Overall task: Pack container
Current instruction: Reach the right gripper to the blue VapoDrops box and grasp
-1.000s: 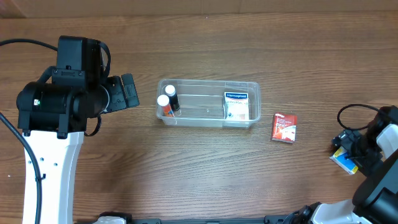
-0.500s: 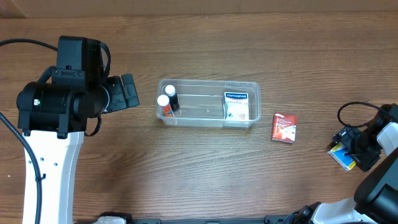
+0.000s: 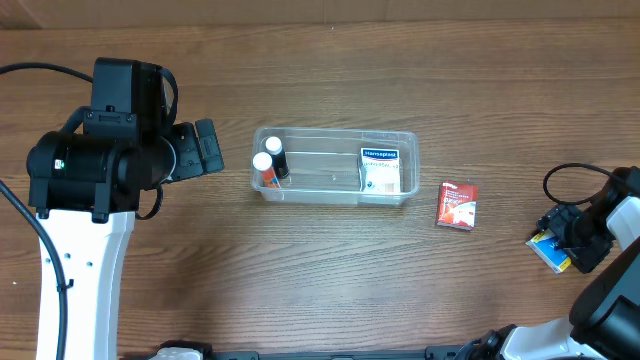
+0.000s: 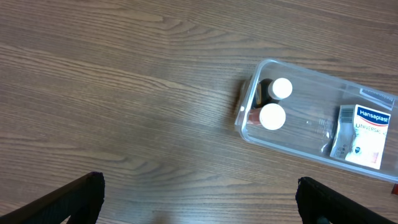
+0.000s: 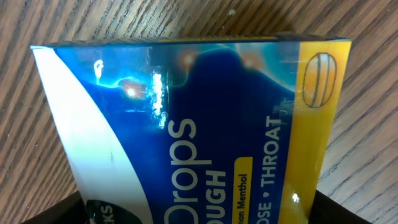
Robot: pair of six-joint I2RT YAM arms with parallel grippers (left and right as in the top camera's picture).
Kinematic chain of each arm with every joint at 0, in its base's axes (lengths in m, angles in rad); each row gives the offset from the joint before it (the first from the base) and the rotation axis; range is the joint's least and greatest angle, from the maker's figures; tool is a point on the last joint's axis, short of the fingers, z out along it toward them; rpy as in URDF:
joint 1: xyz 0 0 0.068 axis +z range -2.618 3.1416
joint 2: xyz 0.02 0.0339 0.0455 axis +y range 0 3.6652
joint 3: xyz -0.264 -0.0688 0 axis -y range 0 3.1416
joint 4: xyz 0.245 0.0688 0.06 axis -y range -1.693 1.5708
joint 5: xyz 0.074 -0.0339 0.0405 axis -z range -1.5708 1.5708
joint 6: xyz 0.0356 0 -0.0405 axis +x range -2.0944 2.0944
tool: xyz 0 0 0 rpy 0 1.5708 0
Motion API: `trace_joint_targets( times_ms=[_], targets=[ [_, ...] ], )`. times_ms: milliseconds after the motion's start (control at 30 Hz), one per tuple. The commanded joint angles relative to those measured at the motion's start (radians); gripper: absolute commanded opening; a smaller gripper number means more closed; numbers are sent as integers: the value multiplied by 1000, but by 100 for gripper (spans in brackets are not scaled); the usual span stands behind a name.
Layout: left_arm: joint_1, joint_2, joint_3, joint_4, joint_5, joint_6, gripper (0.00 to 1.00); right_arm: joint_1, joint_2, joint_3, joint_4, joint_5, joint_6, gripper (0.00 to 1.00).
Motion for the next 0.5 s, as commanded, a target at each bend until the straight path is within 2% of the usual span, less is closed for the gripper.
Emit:
trace_joint_targets(
  times_ms=[0, 133, 300, 467],
  targets=[
    [4, 2, -3, 0, 5, 12, 100, 4, 61, 6, -11, -6, 3, 66],
    [4, 2, -3, 0, 5, 12, 100, 5, 61, 55, -48, -10, 4, 54],
    [4, 2, -3, -2, 5, 13, 100, 5, 49, 147, -113, -60, 27, 53],
    [4, 2, -3, 0, 5, 12, 100, 9, -24, 290, -220, -156, 34, 42]
  ],
)
